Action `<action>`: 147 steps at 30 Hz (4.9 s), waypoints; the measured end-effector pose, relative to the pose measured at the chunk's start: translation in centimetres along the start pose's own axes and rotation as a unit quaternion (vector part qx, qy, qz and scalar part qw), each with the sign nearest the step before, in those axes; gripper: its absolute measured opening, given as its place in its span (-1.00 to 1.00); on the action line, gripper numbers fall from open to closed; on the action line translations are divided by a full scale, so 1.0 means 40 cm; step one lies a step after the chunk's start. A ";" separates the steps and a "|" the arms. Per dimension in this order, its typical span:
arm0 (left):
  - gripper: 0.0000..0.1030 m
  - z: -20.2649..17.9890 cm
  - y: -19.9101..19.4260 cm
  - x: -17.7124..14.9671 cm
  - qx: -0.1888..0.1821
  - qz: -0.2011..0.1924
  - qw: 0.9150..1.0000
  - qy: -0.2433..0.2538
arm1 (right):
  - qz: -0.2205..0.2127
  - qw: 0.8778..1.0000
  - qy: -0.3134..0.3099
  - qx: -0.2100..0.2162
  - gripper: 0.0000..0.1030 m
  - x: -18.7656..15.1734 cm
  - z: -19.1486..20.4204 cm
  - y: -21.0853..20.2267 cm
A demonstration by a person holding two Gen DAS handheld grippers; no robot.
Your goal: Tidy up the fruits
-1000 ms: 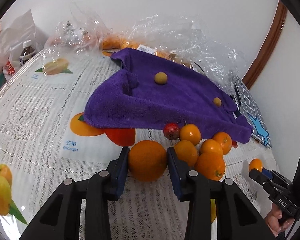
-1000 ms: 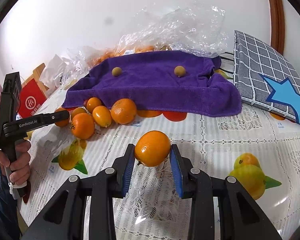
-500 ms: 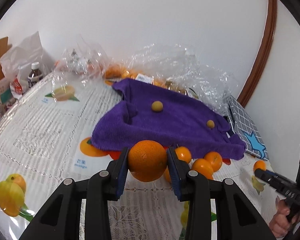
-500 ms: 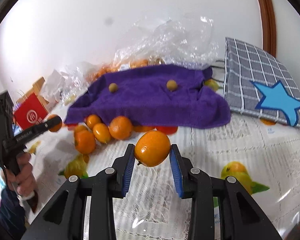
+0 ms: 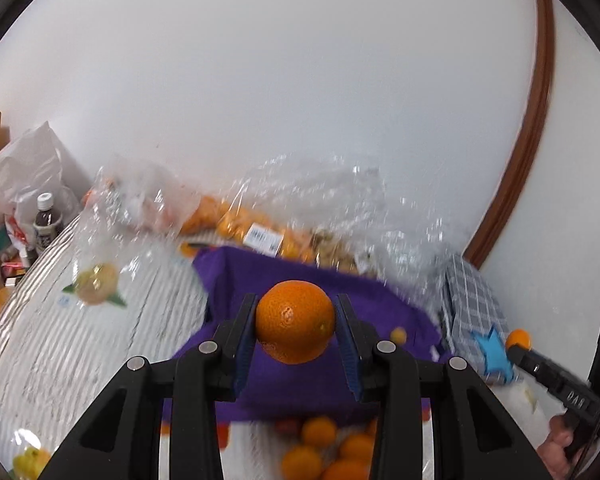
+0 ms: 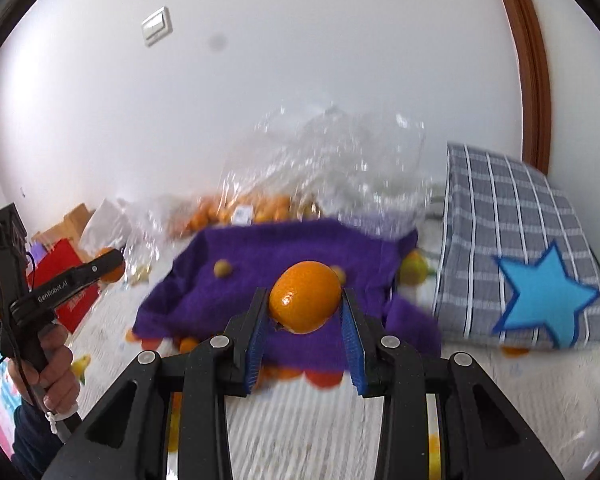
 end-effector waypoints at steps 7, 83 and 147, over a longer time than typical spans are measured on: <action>-0.31 -0.028 0.063 0.062 -0.012 -0.033 0.999 -0.018 | -0.027 0.999 -0.022 -0.013 -0.32 0.107 -0.013 0.060; -0.05 0.081 0.258 -0.100 0.079 0.052 0.994 0.047 | 0.077 0.996 -0.001 -0.037 0.31 -0.045 -0.039 0.286; 0.11 0.163 -0.017 -0.219 0.069 0.047 0.996 0.027 | 0.146 0.981 0.050 0.115 -0.22 -0.212 0.164 0.244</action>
Point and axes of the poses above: each gripper's, at about its wrist camera, not at the fingertips, and y roughly the way its jaws point, z to its left, x to its top, the point moved 9 cm from there along y, roughly the way its jaws point, and after that the axes turned 13 degrees about -y, right-handed, at the moved point
